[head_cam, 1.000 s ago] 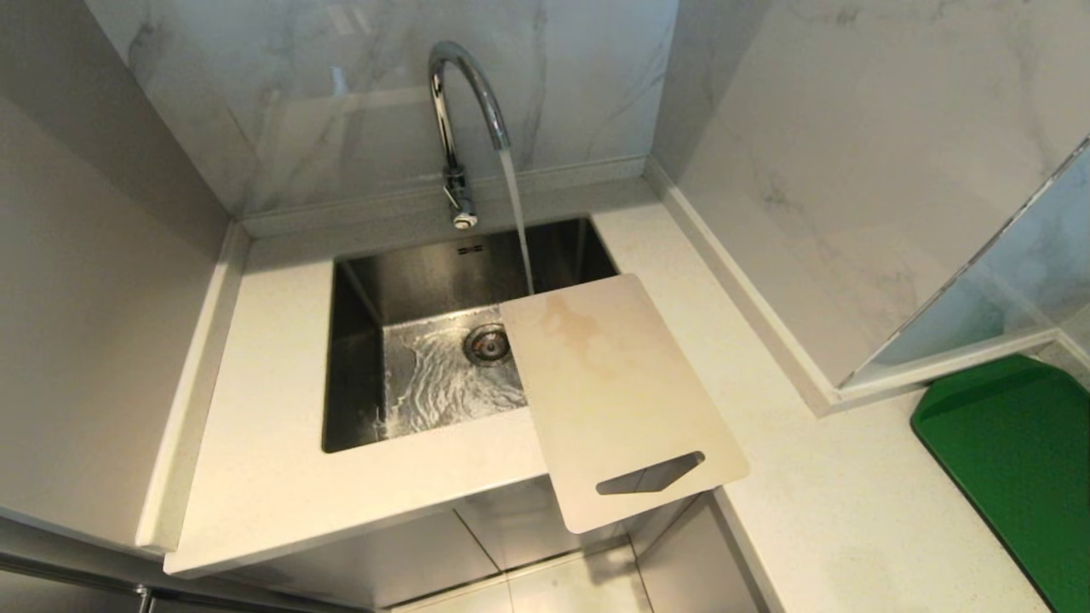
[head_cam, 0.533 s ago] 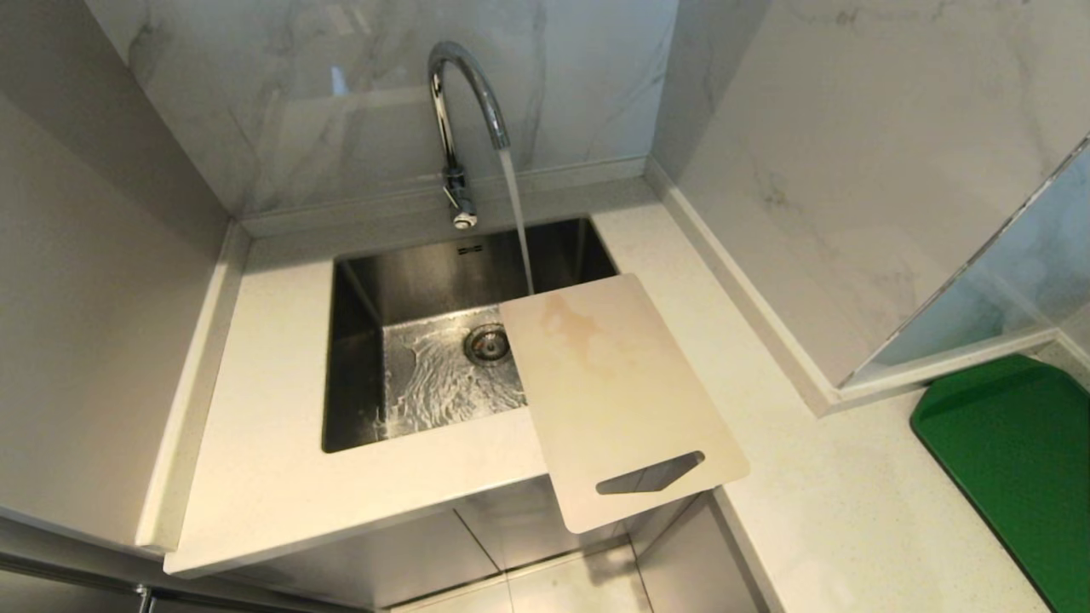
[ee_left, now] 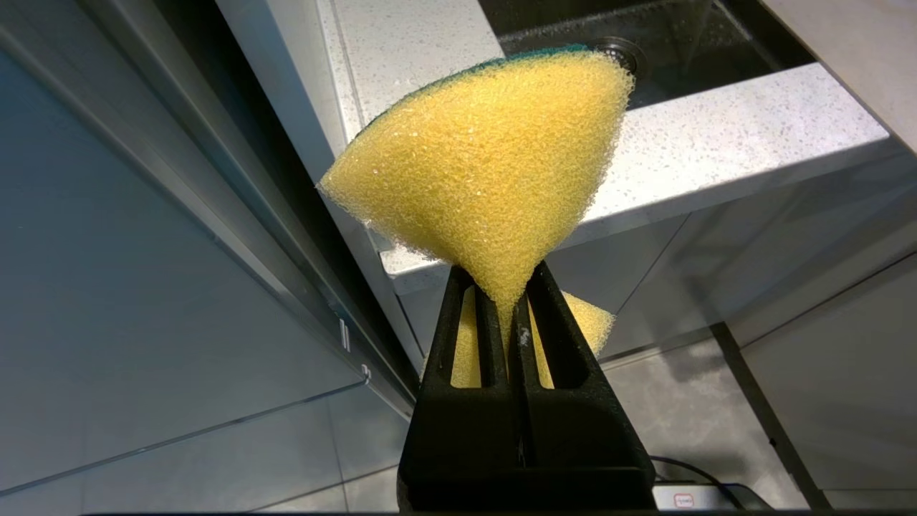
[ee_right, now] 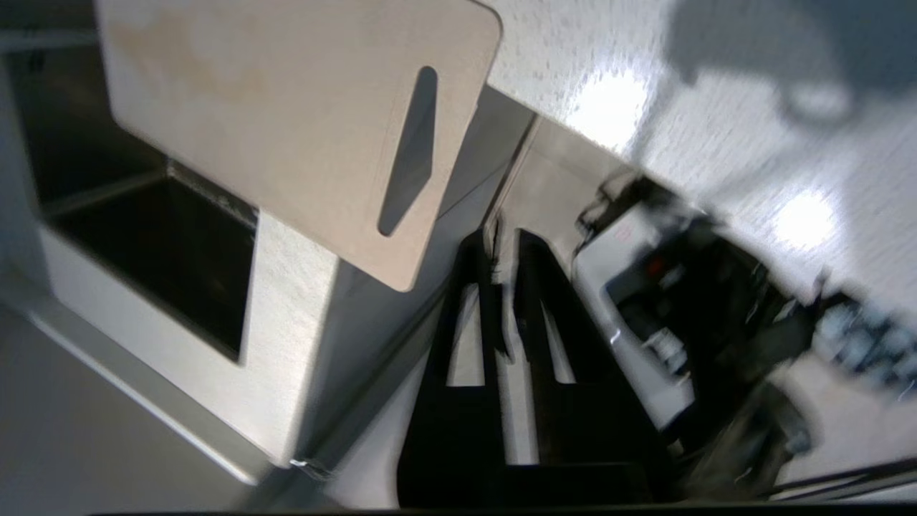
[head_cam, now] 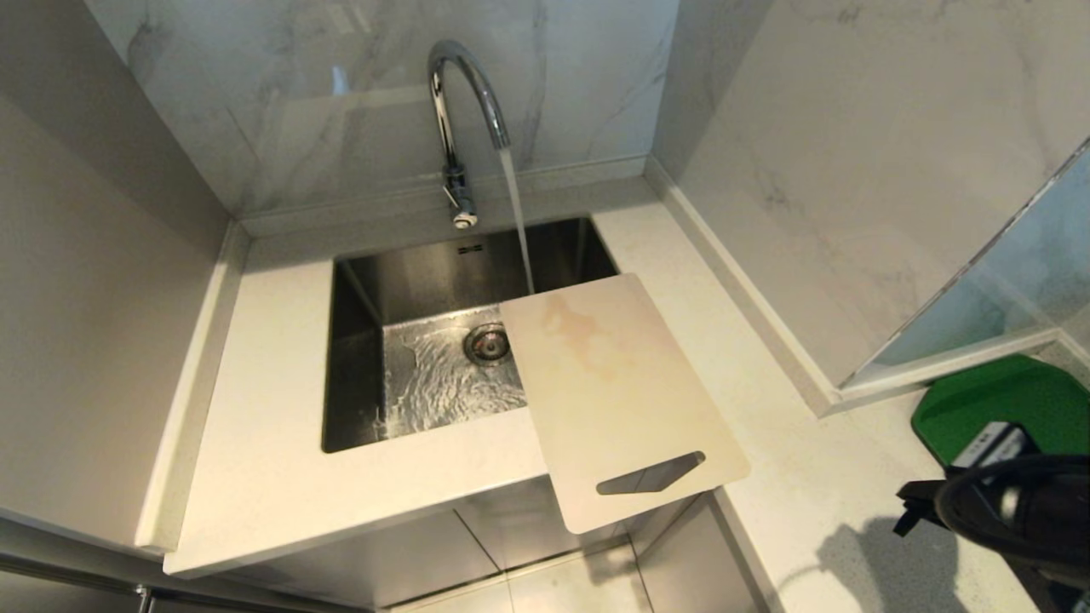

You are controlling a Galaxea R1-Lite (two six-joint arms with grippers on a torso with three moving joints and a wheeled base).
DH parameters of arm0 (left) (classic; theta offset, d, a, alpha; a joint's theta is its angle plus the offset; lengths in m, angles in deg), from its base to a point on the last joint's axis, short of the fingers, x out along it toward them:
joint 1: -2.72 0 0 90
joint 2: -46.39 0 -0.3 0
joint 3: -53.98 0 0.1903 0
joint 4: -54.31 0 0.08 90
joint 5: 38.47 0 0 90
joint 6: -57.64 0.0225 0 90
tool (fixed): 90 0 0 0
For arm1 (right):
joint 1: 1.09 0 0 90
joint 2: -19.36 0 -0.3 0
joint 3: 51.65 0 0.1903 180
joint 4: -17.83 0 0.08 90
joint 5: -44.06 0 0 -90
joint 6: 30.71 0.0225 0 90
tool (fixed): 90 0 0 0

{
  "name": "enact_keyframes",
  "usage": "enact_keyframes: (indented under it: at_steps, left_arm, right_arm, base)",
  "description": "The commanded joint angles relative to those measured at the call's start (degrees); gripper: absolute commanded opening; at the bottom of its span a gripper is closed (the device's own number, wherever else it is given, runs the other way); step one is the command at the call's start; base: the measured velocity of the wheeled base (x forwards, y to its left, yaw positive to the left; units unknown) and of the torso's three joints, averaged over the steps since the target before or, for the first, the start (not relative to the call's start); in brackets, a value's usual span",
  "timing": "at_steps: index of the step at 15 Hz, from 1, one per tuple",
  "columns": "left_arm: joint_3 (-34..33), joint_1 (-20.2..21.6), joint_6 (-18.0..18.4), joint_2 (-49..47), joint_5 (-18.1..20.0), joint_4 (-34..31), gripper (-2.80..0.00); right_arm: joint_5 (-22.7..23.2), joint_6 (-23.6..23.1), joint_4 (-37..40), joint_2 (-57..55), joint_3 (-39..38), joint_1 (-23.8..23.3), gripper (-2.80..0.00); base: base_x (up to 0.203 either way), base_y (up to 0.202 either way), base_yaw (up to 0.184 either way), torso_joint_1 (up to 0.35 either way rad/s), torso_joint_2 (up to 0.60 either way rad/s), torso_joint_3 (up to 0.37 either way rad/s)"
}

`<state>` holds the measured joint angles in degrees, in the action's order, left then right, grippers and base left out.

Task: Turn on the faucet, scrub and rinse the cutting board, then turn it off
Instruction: Pick up the cutting board

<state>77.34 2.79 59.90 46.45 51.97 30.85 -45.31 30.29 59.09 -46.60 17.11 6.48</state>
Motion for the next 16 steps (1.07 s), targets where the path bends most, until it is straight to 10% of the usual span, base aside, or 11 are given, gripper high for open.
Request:
enact_keyframes:
  at_steps: [1,4,16]
  left_arm:
    - [-0.1,0.0,0.0,-0.1,0.0,0.0,-2.8]
    - [-0.1,0.0,0.0,-0.1,0.0,0.0,-2.8]
    - [-0.1,0.0,0.0,-0.1,0.0,0.0,-2.8]
  right_arm:
    - [-0.1,15.3,2.0,-16.6,6.9,3.6,0.0]
    - [-0.3,25.2,4.8,-25.5,13.5,8.3,0.0]
    - [-0.4,31.6,8.9,-35.9,16.5,15.5,0.0]
  base:
    - [0.0,0.0,0.0,0.0,0.0,0.0]
    - [0.0,0.0,0.0,0.0,0.0,0.0]
    - [0.0,0.0,0.0,0.0,0.0,0.0]
